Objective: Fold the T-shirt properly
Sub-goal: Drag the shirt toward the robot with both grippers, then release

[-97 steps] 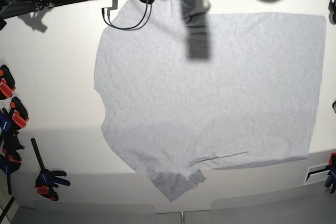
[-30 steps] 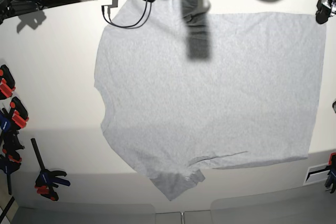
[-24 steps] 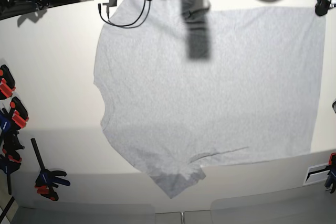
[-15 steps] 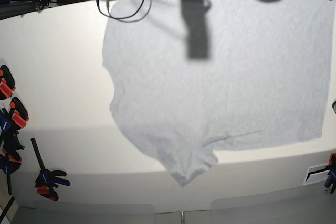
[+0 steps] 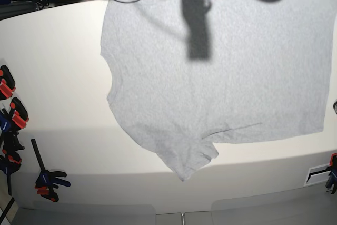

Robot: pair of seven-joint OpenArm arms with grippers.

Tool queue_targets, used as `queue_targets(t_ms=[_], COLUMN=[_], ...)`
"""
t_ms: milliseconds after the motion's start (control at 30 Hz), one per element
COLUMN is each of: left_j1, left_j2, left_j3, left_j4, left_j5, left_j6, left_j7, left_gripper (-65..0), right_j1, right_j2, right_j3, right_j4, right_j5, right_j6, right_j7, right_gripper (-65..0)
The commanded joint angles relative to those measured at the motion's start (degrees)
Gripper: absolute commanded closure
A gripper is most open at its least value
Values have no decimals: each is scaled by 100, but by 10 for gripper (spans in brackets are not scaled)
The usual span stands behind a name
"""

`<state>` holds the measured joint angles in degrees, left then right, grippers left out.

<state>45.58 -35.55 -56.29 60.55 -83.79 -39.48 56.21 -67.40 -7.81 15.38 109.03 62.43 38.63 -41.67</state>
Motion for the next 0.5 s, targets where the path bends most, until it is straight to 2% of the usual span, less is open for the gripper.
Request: queue_targets(t_ms=[0, 200, 467], left_j1=[96, 212, 385], left_j2=[-68, 210, 254], left_j3=[-79, -79, -81], left_j4=[138, 498, 684], left_j5=[-121, -121, -121], left_j6=[-52, -52, -52], left_j7=[-42, -28, -26], left_gripper=[0, 0, 0], right_j1=[-173, -522, -760], right_j2=[-13, -13, -11], right_j3=[-2, -2, -2], right_j4=[146, 468, 638], right_j5=[131, 127, 125], right_j6=[137, 137, 137], right_j7=[20, 20, 9], right_gripper=[0, 0, 0])
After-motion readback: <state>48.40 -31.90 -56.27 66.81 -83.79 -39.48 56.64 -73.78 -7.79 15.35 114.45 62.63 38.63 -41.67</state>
